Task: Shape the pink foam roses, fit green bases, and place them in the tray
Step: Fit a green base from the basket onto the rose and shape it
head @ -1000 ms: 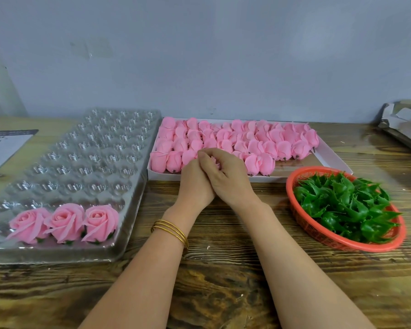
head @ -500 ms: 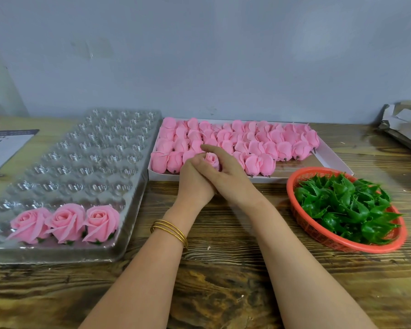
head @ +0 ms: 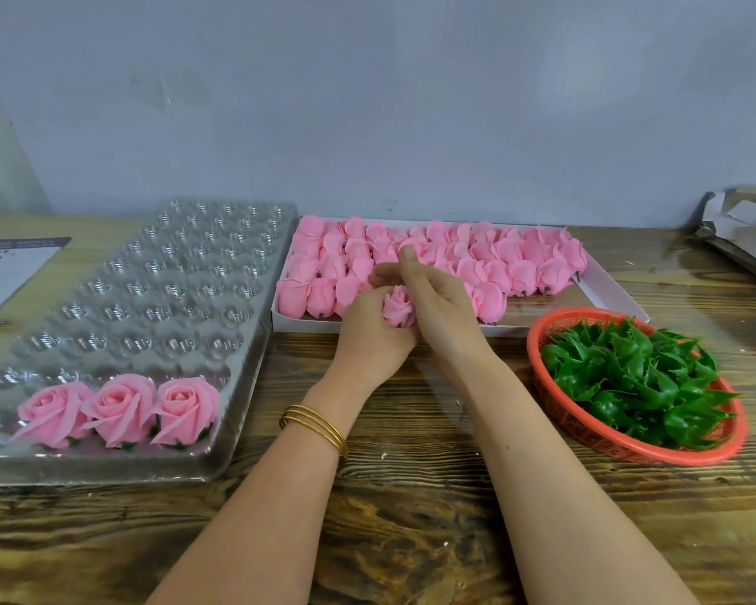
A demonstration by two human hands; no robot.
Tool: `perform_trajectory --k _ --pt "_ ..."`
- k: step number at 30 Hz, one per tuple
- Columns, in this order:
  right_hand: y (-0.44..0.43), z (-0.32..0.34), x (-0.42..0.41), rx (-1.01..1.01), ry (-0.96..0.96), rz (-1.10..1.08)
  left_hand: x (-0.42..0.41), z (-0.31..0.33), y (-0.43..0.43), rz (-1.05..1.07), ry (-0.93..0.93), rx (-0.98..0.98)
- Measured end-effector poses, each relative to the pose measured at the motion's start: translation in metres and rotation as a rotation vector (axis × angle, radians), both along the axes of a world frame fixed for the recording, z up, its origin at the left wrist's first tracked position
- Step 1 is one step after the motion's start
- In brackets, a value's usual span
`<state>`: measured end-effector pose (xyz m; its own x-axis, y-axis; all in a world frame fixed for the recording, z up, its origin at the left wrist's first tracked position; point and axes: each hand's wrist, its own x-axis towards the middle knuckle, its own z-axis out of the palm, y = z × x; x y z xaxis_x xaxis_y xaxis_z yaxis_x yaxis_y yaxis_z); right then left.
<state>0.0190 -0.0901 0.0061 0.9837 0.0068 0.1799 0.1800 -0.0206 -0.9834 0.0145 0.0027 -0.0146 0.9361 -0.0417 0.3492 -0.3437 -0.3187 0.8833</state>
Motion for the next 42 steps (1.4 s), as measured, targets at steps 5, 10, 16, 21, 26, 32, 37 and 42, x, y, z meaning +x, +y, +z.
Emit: perform_trajectory --k 5,10,16,21,26,32,37,42 --pt "0.003 -0.002 0.001 -0.001 -0.045 0.043 0.003 0.000 0.000 0.032 -0.002 0.031" --pt "0.003 -0.002 -0.002 0.024 -0.058 0.115 0.004 0.000 0.001 0.041 0.015 -0.114" --pt "0.000 -0.001 -0.004 0.069 -0.023 0.213 0.006 -0.005 0.002 0.051 0.092 -0.288" --pt "-0.003 -0.002 -0.003 0.067 -0.006 0.258 0.008 -0.004 0.002 0.020 0.088 -0.352" --pt "-0.006 -0.002 -0.002 0.082 -0.003 0.265 0.007 -0.003 0.002 -0.045 0.102 -0.360" --pt "-0.009 -0.004 0.002 0.197 0.038 0.325 0.003 0.001 0.001 -0.053 0.128 -0.353" --pt "-0.015 -0.004 0.004 0.279 0.088 0.403 0.004 0.000 0.001 -0.061 0.116 -0.351" --pt "-0.014 0.003 0.003 0.418 0.160 0.374 0.003 0.000 0.000 -0.114 0.086 -0.391"
